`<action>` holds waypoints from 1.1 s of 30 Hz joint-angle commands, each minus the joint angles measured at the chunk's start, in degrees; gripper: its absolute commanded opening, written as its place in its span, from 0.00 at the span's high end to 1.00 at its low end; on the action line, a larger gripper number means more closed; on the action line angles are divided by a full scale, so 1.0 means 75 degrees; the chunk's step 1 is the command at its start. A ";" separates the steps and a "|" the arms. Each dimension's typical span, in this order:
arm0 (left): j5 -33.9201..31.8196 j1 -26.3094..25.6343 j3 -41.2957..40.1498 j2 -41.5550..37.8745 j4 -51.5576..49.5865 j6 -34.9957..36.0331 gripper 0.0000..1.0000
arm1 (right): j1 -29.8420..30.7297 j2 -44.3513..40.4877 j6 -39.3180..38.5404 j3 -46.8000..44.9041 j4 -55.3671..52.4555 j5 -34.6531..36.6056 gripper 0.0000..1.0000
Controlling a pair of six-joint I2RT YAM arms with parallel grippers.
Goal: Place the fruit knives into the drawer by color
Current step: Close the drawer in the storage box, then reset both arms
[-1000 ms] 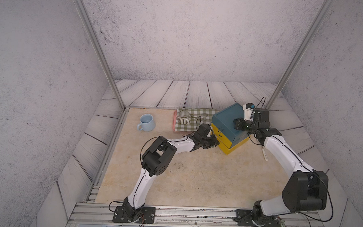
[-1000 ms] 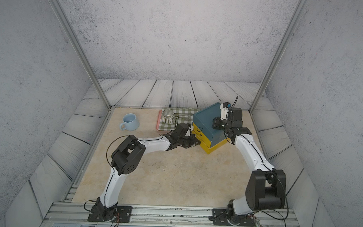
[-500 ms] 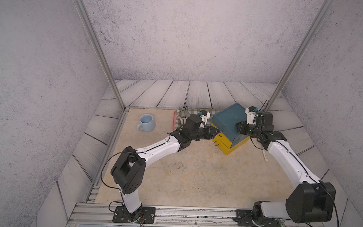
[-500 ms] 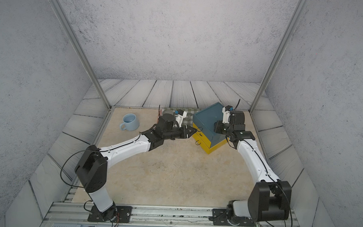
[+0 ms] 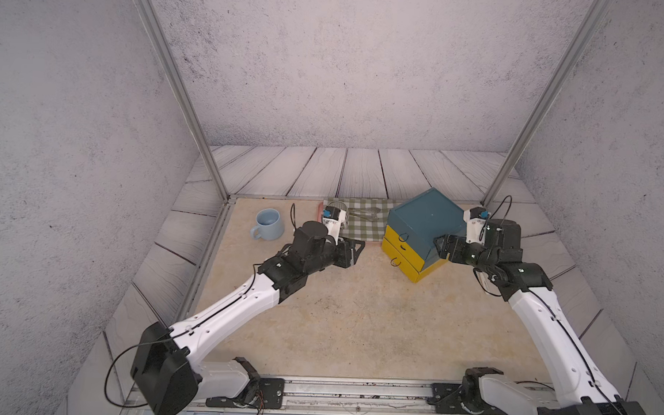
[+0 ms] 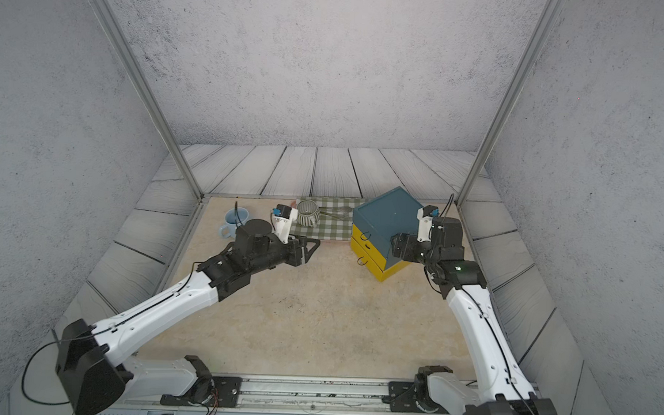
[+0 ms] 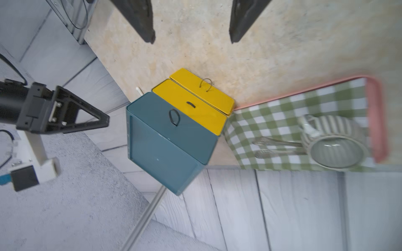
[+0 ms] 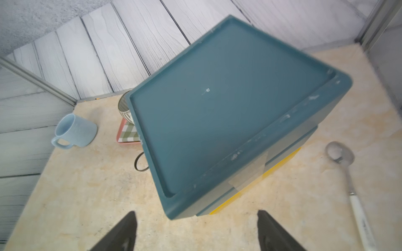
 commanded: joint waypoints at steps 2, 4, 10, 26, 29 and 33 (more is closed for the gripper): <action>-0.1140 0.0639 -0.0641 -0.1216 -0.0866 0.0879 0.39 | -0.0019 -0.0657 0.0107 -0.0467 0.0088 0.0659 0.01; -0.1758 0.0785 -0.0863 -0.1782 -0.1153 0.1279 0.38 | -0.0024 -0.0858 0.0142 -0.0704 0.0191 0.0921 0.01; -0.4213 0.0841 -0.2049 -0.3279 -0.0855 0.2736 0.35 | -0.0018 -0.1495 0.0221 -0.1643 0.0687 0.1533 0.01; -0.5648 0.3214 -0.4941 -0.2380 0.2987 0.2701 0.01 | -0.0025 -0.3794 -0.0561 -0.5423 0.3409 0.3695 0.01; -0.5461 0.3733 -0.5113 -0.1644 0.3705 0.2762 0.01 | -0.0017 -0.3588 -0.0718 -0.5475 0.3390 0.3702 0.01; -0.4794 0.4356 -0.5611 -0.0718 0.5273 0.2703 0.01 | -0.0025 -0.3545 -0.0762 -0.5739 0.3912 0.3959 0.01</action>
